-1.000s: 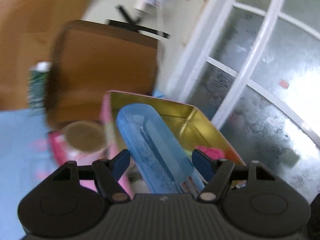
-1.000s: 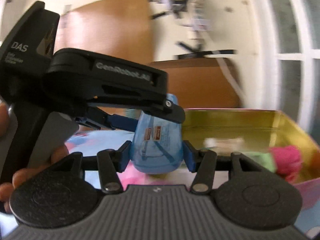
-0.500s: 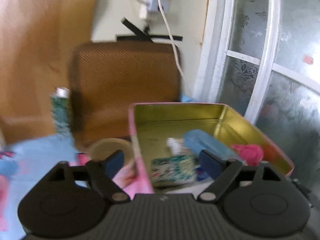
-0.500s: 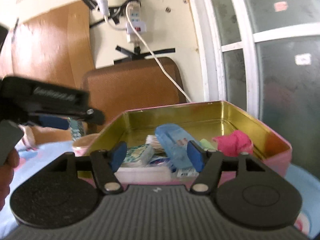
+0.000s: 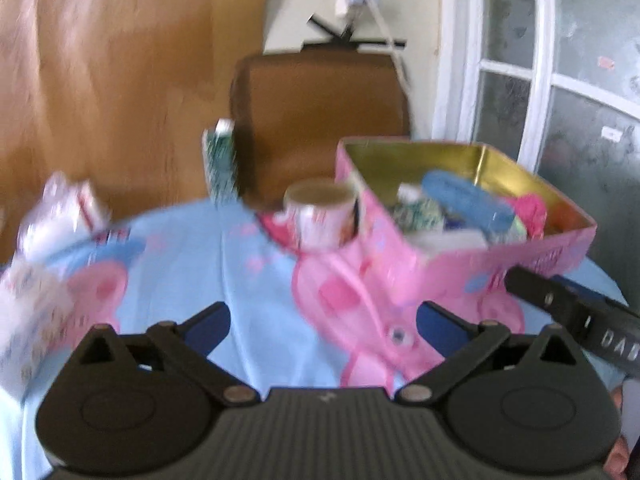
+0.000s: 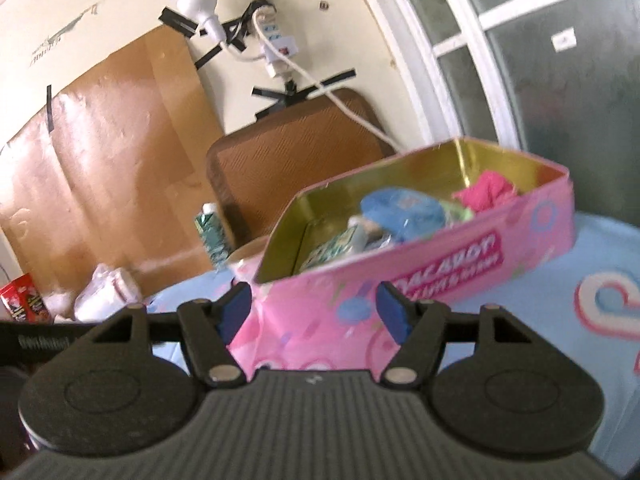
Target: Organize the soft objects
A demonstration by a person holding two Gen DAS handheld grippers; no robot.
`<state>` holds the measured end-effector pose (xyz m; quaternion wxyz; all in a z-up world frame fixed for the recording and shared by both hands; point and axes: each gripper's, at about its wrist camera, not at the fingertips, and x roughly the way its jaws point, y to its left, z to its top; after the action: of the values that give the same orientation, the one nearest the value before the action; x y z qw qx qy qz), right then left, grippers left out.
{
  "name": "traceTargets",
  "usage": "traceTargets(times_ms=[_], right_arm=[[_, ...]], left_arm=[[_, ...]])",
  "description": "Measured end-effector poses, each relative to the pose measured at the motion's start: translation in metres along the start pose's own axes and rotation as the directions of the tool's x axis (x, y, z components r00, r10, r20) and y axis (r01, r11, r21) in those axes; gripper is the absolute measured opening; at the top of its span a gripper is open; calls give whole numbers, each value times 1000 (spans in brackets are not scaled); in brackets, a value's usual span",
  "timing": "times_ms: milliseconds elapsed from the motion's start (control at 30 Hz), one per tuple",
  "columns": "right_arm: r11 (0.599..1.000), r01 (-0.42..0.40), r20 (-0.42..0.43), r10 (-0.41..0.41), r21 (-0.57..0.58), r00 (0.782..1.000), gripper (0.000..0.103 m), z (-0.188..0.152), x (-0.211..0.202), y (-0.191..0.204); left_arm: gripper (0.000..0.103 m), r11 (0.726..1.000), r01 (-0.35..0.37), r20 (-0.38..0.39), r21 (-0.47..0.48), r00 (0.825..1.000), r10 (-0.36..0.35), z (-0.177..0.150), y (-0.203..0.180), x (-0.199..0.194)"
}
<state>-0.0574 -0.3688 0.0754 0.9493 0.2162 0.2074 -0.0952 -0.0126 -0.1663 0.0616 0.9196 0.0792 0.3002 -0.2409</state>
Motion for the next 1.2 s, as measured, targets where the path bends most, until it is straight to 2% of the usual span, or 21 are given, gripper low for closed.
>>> traceTargets(times_ms=[133,267,633,967,1200], right_arm=[[1000,-9,-21,9,13,1000,71,-8,-7,13],[1000,-9,-23,8,-10,1000,71,-10,-11,26],[999,-26,-41,25,-32,999,75,-14,-13,39],[999,-29,-55,27,-28,998,75,-18,-10,38],[1000,-27,-67,26,-16,997,75,-20,-8,36]], left_arm=[[103,999,-33,-38,-21,999,32,-18,12,-2],[103,997,-65,-16,-30,998,65,-25,18,-10],[103,994,-85,15,-68,996,86,-28,29,-23],[103,989,-143,18,-24,989,144,-30,24,-24],[103,990,-141,15,-17,990,141,-31,21,-23]])
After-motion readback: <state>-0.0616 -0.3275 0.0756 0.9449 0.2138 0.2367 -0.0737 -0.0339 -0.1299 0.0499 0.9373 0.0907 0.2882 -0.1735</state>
